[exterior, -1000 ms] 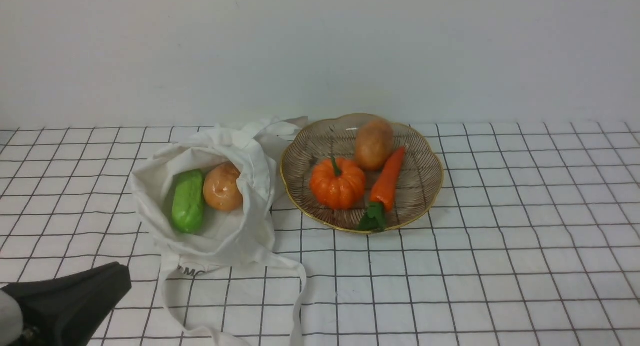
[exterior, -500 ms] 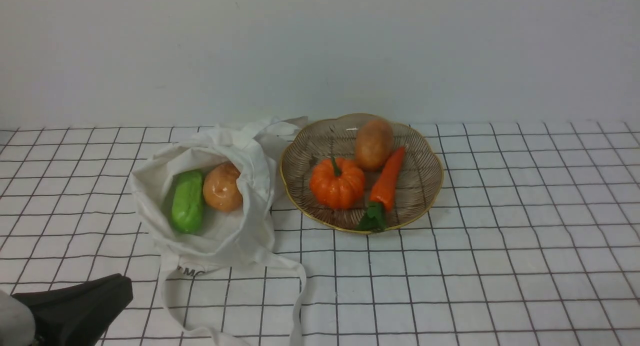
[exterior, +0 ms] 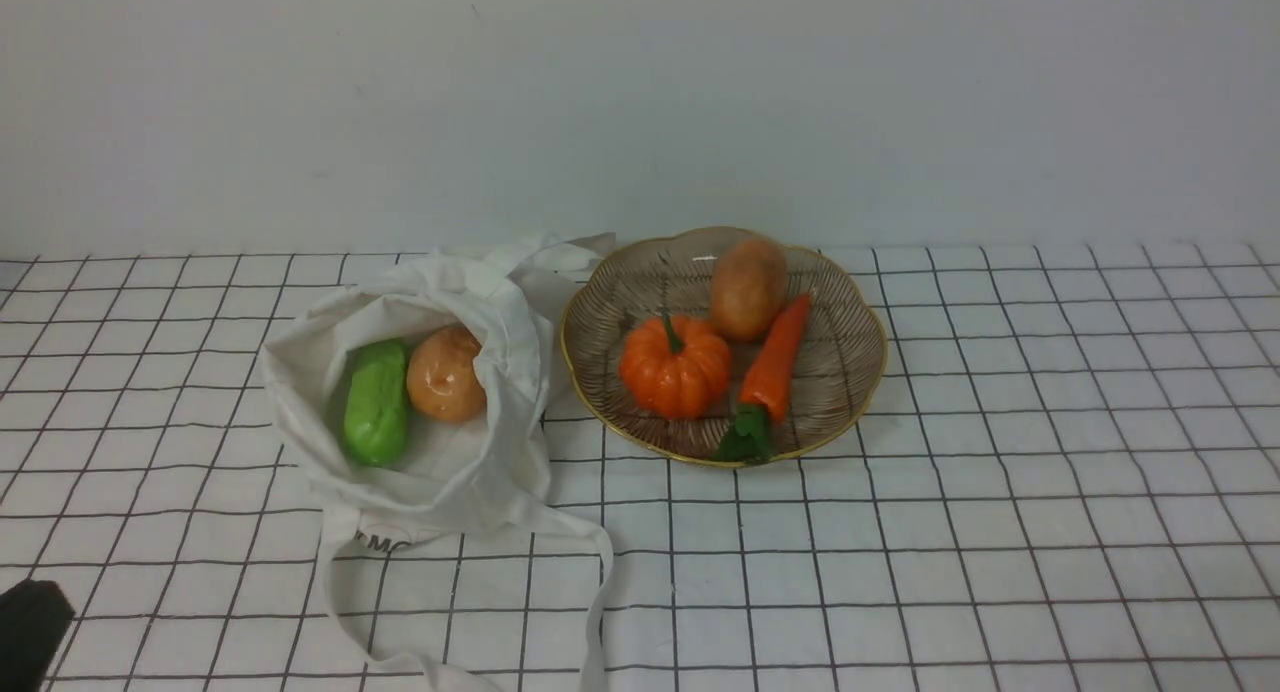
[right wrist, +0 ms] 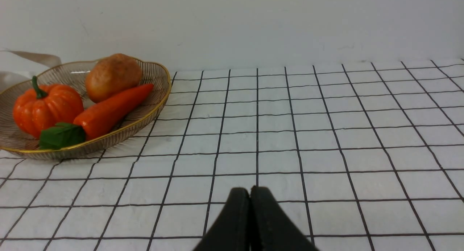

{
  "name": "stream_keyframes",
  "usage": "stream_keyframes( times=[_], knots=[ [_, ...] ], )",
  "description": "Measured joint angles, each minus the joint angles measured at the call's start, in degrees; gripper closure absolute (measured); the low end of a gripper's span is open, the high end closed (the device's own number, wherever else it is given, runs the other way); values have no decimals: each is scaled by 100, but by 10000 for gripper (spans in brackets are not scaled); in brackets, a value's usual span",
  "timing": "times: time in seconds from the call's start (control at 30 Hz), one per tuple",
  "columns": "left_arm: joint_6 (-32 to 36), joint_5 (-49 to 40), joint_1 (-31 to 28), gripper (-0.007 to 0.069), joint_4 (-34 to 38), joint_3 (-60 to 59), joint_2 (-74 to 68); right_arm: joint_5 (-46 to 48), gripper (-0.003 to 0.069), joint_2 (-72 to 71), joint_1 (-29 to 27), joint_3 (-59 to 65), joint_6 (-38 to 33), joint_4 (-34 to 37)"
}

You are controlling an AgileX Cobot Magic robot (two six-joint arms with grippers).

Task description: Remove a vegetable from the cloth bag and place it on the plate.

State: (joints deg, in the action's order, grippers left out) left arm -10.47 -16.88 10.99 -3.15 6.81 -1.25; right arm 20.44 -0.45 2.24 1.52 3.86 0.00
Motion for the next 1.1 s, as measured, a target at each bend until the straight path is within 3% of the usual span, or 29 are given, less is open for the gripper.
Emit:
stream_keyframes(
  times=[0.2, 0.37, 1.1],
  knots=[
    [0, 2, -962, 632, -1, -769, 185, 0, 674, 0, 0, 0, 0, 0],
    [-5, -396, -1318, 632, -1, -845, 185, 0, 674, 0, 0, 0, 0, 0],
    [168, -479, -1005, 632, -1, -842, 185, 0, 674, 0, 0, 0, 0, 0]
  ],
)
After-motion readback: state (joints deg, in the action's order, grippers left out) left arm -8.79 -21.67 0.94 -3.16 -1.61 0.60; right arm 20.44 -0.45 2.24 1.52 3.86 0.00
